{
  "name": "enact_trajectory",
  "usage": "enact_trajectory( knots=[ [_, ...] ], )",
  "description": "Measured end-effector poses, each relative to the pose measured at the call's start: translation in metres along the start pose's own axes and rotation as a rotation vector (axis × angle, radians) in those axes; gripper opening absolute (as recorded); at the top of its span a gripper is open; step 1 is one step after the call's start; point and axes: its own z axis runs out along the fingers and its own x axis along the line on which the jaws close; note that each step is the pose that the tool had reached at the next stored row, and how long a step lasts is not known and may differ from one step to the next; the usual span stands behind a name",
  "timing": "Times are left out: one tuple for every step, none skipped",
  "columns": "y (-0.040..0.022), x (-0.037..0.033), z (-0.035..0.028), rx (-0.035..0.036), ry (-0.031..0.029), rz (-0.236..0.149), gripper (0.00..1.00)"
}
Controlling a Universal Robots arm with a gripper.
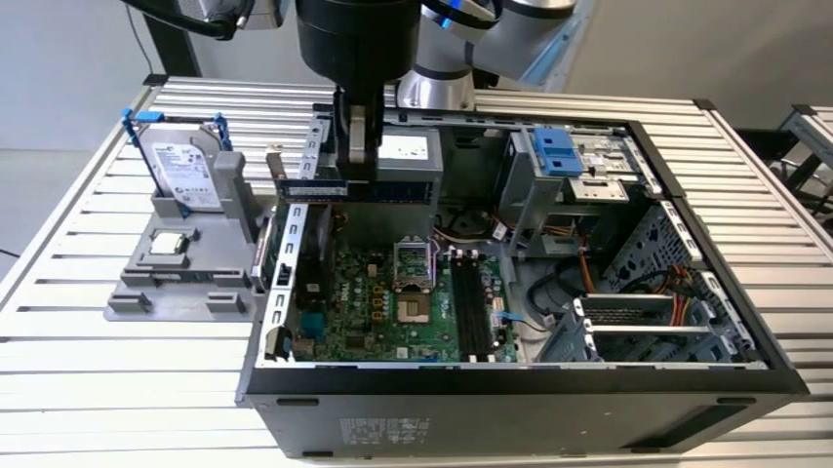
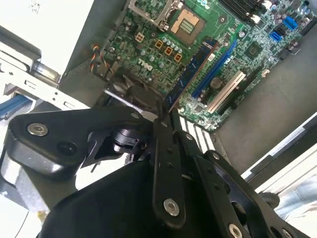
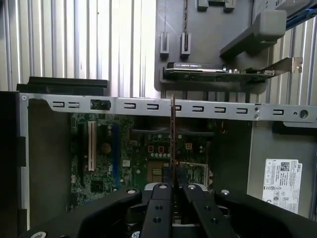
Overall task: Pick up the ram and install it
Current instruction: 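Pick up the ram and move it above insertion slot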
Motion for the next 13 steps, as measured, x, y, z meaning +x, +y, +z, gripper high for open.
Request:
enact_trajectory(
  knots=[
    [-0.0018, 0.0, -0.0001, 0.0, 0.0, 0.0, 0.0],
    [-0.0037, 0.0, -0.0001, -0.0001, 0.0001, 0.0, 0.0],
    [-0.0054, 0.0001, -0.0001, -0.0001, 0.0, 0.0, 0.0],
    [-0.0069, 0.0001, -0.0002, -0.0001, 0.0, 0.0, 0.0],
    [-0.0083, 0.0001, -0.0002, -0.0002, 0.0001, 0.0, 0.0],
    [-0.0091, 0.0001, -0.0002, -0.0002, 0.0001, 0.0, 0.0],
    [-0.0091, 0.0002, -0.0002, -0.0002, 0.0001, 0.0, 0.0],
    [-0.0091, 0.0002, -0.0002, -0.0002, 0.0001, 0.0, 0.0],
    [-0.0092, 0.0001, -0.0002, -0.0001, 0.0, 0.0, 0.0],
    [-0.0093, 0.0001, -0.0002, -0.0001, 0.0, 0.0, 0.0],
    [-0.0093, 0.0001, -0.0002, -0.0002, 0.0001, 0.0, 0.0],
    [-0.0094, 0.0001, -0.0002, -0.0001, 0.0, 0.0, 0.0],
    [-0.0094, 0.0001, -0.0002, -0.0002, 0.0, 0.0, 0.0]
  ],
)
